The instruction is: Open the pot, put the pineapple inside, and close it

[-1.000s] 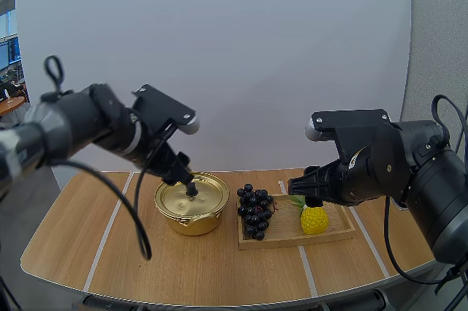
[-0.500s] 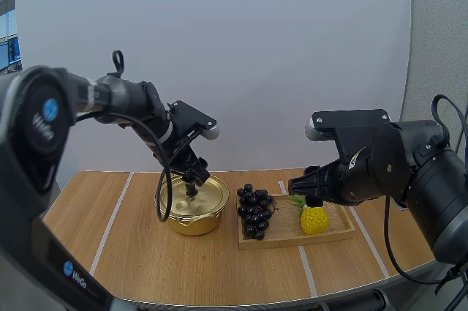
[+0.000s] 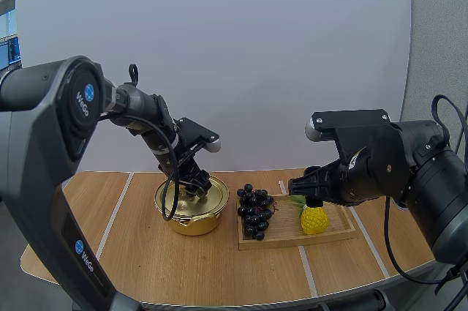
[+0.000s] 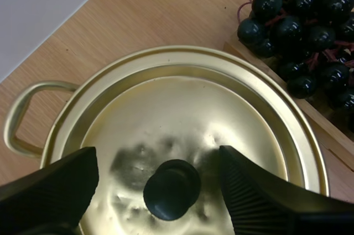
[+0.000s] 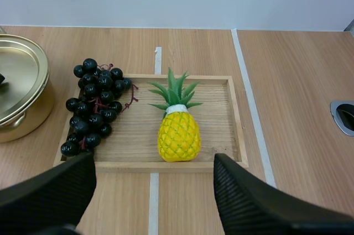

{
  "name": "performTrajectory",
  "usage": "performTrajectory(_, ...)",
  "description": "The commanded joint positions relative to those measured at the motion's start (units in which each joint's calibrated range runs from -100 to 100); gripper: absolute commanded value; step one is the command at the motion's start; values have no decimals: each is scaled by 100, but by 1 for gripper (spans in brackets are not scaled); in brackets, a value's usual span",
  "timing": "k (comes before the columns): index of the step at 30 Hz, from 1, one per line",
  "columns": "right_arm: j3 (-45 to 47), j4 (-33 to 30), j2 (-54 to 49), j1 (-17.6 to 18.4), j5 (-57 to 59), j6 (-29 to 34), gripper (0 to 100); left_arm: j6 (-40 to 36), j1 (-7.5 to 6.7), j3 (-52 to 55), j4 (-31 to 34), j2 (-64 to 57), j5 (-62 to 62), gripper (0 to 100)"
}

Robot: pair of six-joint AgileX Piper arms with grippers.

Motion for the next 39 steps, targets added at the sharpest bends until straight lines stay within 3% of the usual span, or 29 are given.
performTrajectory(1, -34, -38, -41, -12, -42, -30, 100, 9, -30, -43, 20, 56, 43, 100)
performTrajectory(6, -34, -38, -41, -12, -42, -30, 100, -2, -30, -43, 20, 82, 332, 100)
performTrajectory(7, -34, -38, -41, -12, -42, -30, 100, -14, -30, -43, 20, 82, 379, 89)
performTrajectory(10, -34, -38, -41, -12, -42, -30, 100, -22, -30, -43, 20, 70, 532, 19)
performTrajectory(11, -34, -38, -41, -12, -42, -30, 100, -22, -30, -43, 20, 57, 553, 0)
performTrajectory(21, -34, -38, -41, -12, -42, -30, 100, -175, -30, -519, 77, -636, 1329, 0)
performTrajectory(26, -34, -38, -41, -12, -42, -30, 100, -261, -30, -1413, 90, -1369, 2076, 0)
performTrajectory(39, -34, -38, -41, -12, -42, -30, 100, -704, -30, -4309, 408, -2951, 1595, 0)
